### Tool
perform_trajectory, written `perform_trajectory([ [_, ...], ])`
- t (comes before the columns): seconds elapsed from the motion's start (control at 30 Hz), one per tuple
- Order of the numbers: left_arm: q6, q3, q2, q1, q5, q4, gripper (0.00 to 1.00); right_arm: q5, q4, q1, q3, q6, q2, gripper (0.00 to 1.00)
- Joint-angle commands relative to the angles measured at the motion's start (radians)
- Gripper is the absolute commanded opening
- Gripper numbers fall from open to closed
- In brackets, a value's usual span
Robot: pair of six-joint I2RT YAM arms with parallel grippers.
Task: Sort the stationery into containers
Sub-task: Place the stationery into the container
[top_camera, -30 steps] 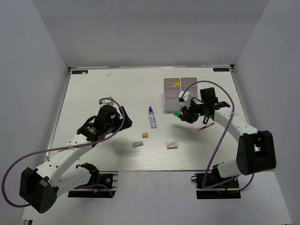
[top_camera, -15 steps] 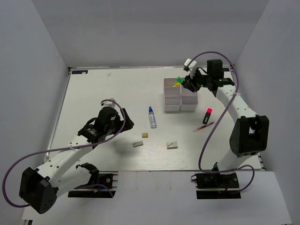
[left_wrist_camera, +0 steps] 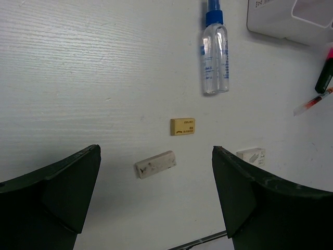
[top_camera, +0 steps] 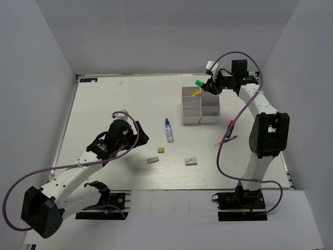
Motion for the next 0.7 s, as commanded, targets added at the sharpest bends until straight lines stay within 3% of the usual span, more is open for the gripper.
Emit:
perform_trajectory([
  [0.0, 0.010, -0.011, -0.027, 0.003, 0.012, 0.011, 0.97, -0.073, -0.028, -0.007, 0.042, -0.083, 0.024, 0.00],
  [0.43, 0.010, -0.002, 0.002, 0.003, 0.012, 0.011, 0.97, -0.134, -0.028, -0.053, 0.098, -0.106, 0.116, 0.00],
  [0.67, 0.010, 0.007, 0.022, 0.003, 0.012, 0.011, 0.97, -0.148, -0.065, -0.058, 0.131, -0.199, 0.163, 0.00],
])
